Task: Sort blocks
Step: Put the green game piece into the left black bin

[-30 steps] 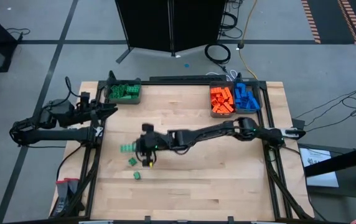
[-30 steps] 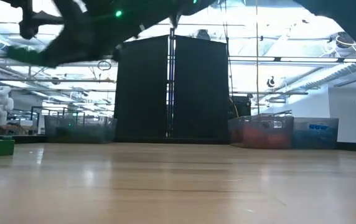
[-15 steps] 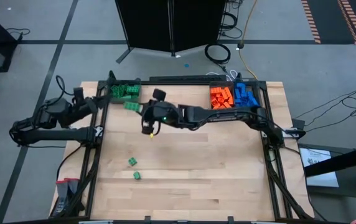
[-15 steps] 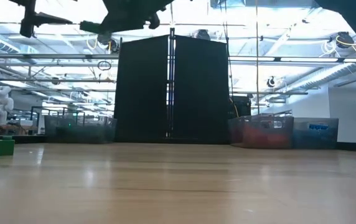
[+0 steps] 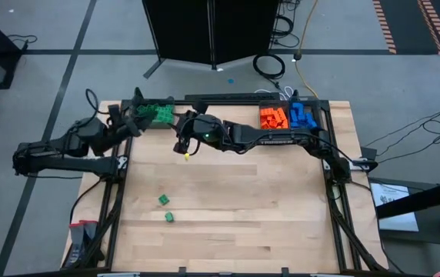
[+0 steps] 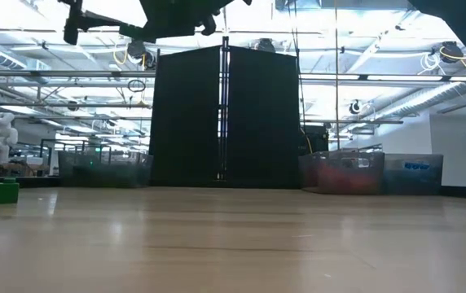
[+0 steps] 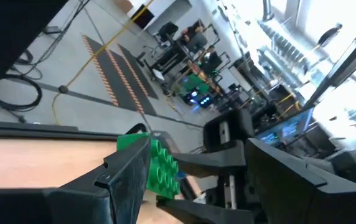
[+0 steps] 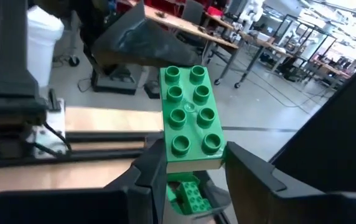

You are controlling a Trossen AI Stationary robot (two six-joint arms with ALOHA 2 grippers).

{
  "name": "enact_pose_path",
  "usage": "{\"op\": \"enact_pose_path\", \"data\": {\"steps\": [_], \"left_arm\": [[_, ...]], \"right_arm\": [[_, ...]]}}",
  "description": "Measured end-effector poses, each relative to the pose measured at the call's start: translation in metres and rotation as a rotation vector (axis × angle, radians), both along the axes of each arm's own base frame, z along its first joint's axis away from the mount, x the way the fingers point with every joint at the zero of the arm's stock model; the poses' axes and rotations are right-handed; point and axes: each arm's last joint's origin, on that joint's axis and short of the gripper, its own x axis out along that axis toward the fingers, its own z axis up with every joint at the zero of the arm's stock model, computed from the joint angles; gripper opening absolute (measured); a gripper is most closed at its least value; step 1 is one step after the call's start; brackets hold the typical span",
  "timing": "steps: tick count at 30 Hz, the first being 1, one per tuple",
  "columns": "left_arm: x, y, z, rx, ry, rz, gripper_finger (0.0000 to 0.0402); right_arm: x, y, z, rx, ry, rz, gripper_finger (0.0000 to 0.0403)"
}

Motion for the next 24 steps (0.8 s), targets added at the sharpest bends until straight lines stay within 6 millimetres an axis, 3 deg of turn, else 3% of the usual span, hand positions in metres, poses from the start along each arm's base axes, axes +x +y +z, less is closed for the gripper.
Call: {"op": "enact_pose_path", "data": {"steps": [16,24], "left_arm": [[0.007,0.002,-0.004,0.079,0.100,0.039,0.0260],[0.012,0.003,0.000,0.063,0.044,0.071,0.0260]], "right_arm": [[-0.010,0.001,0.018,-0.043,0.000,0.003,0.0118],[-0.010,0.000,0.021,-0.049,-0.019,0.008,0.0118]]}}
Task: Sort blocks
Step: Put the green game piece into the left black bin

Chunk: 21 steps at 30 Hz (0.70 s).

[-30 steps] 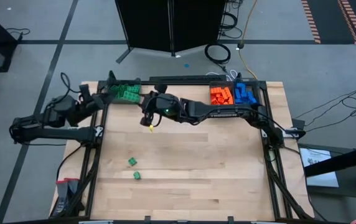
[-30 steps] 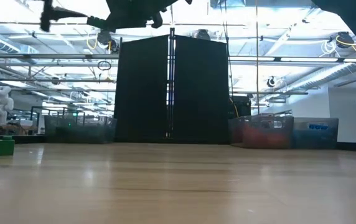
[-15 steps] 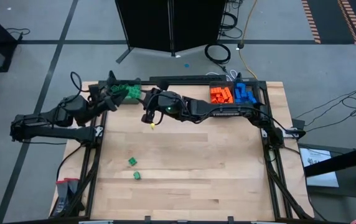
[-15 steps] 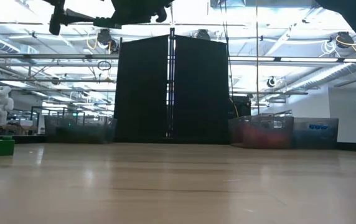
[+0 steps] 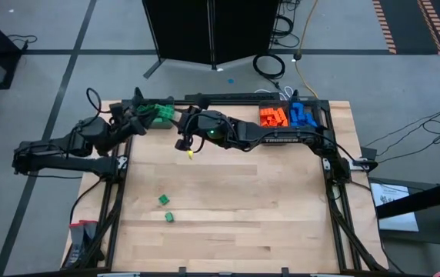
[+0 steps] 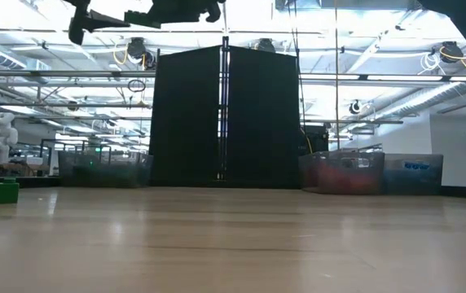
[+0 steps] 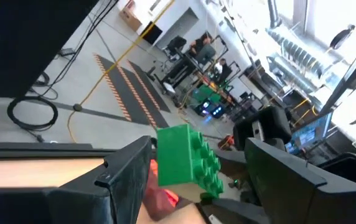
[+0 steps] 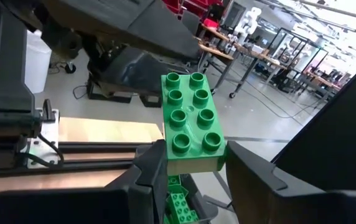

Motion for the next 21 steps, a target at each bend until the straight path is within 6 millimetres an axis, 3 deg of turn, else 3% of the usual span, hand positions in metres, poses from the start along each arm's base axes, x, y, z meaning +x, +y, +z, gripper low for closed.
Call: {"op": "enact_pose_path", "data": {"steps": [7,21], "left_arm": [[0.016,0.001,-0.003,-0.003,0.012,-0.026,0.0260],[0.017,0.001,0.003,0.004,-0.058,-0.034,0.0249]], "right_arm": [[0.000,0.000,0.004,-0.026,-0.034,0.004,0.0118],[0.001,0.003,0.005,-0.041,-0.027,0.010,0.0118]]}}
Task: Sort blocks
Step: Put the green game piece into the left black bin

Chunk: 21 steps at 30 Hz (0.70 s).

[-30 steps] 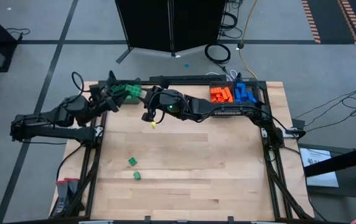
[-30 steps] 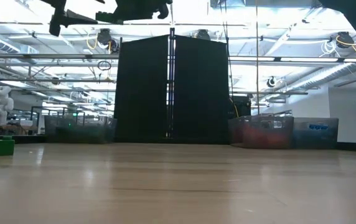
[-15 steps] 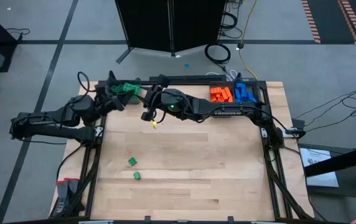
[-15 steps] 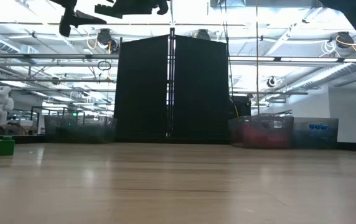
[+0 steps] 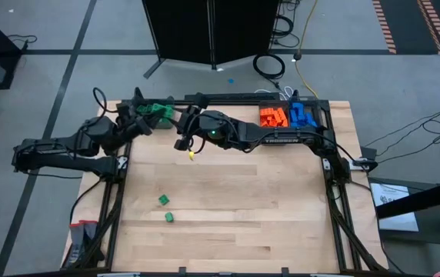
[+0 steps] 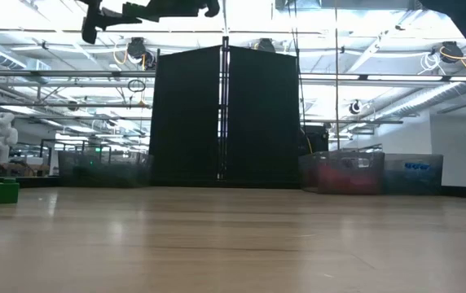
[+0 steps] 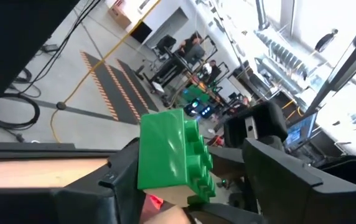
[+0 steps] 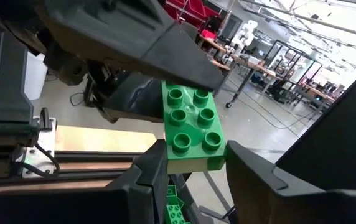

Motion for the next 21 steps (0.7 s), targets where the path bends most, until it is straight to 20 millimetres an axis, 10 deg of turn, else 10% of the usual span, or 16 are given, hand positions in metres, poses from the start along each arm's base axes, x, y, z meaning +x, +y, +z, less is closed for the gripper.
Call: {"op": "enact_pose_path", "data": {"steps": [11,21], "left_arm": [[0.003,0.000,-0.002,0.001,0.014,-0.005,0.0080],[-0.002,0.006,-0.011,0.068,0.196,0.241,0.0074]], "right_arm": [[0.000,0.000,0.000,0.001,-0.006,0.002,0.0119],[-0.001,-0.002,-0.008,-0.065,0.119,-0.022,0.0184]]}}
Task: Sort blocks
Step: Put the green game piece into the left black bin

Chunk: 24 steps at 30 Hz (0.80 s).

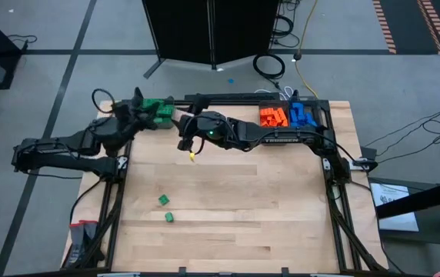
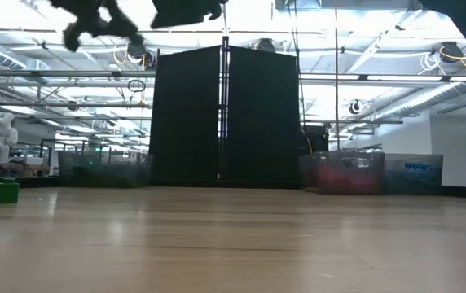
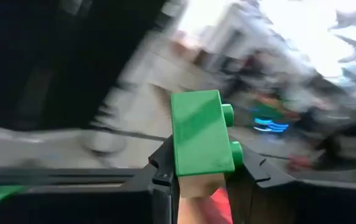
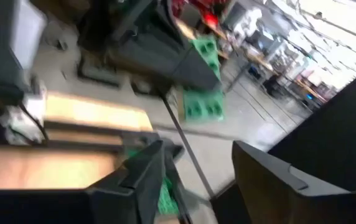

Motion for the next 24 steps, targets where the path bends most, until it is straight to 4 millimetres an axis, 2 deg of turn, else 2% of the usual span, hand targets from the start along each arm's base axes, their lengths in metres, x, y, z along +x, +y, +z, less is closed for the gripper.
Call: {"op": "enact_pose_path", "data": {"steps": [5,10,19,24], "left_arm": [[-0.009,0.009,-0.021,0.016,0.269,0.255,0.0074],[-0.014,0.027,-0.043,-0.016,0.485,0.425,0.0074],[-0.008,0.068,-0.094,-0.199,0.621,0.457,0.0074],[-0.005,0.094,-0.106,-0.237,0.644,0.484,0.0114]], "right_arm": [[-0.004,-0.002,-0.011,-0.033,0.145,-0.080,0.0215],[-0.006,-0.002,-0.016,-0.031,0.201,-0.077,0.0219],[-0.007,-0.001,-0.020,-0.030,0.244,-0.072,0.0214],[-0.010,0.000,-0.027,-0.003,0.307,-0.073,0.0214]]}}
